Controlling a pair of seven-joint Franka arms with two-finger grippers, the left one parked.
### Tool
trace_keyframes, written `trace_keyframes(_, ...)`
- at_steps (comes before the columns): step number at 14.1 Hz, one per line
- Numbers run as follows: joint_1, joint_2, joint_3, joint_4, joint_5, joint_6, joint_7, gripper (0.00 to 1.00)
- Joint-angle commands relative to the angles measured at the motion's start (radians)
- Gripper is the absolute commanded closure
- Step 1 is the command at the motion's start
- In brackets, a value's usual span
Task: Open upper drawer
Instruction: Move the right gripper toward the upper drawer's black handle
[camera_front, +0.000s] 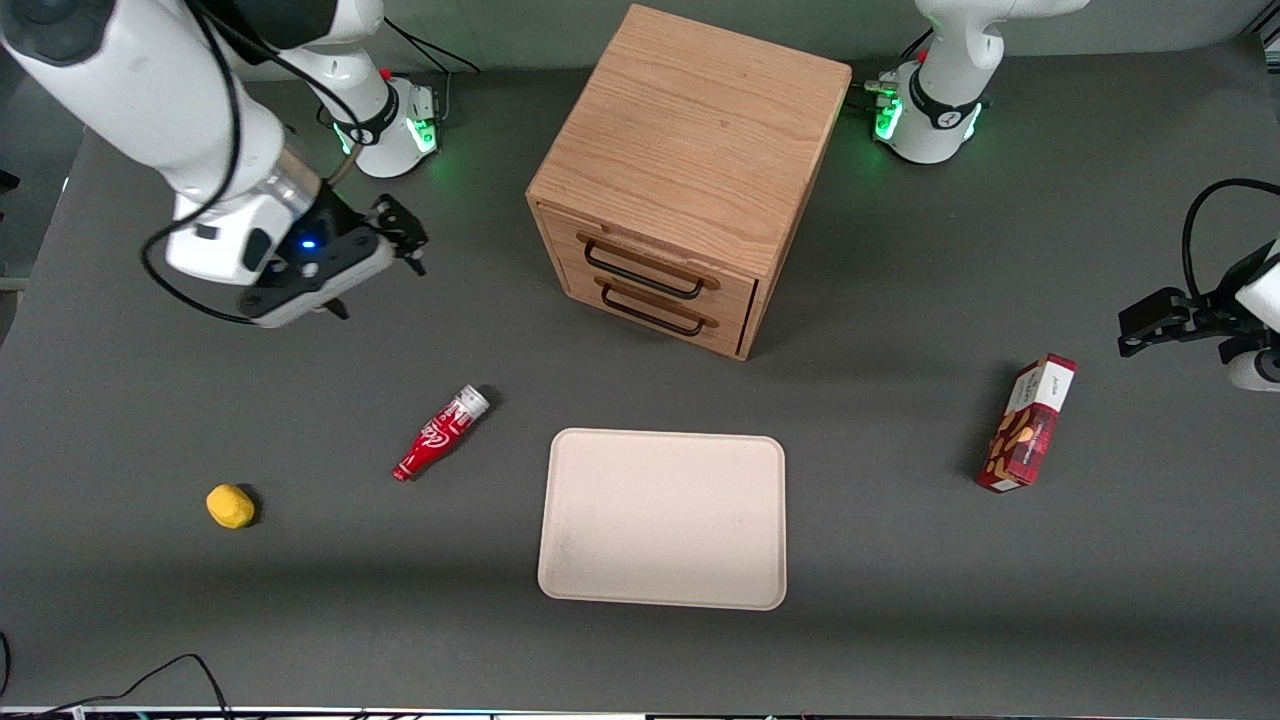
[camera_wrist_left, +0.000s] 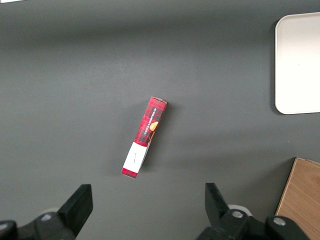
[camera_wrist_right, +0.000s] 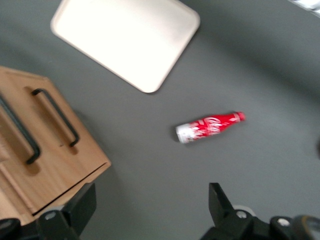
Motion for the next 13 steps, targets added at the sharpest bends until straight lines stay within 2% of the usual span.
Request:
trace_keyframes(1,-0.003,0.102,0.059,0.070,0.048,0.002,-0.027,0.00)
trace_keyframes(4,0.006,0.173,0.127,0.097,0.042,0.049,-0.012,0.00)
trace_keyframes(8,0.089,0.236,0.133,0.097,0.029,0.149,0.102,0.00)
trace_keyframes(11,0.167,0.280,0.133,0.097,-0.050,0.214,0.201,0.00)
trace_keyframes(13,0.198,0.305,0.133,0.095,-0.078,0.252,0.223,0.00)
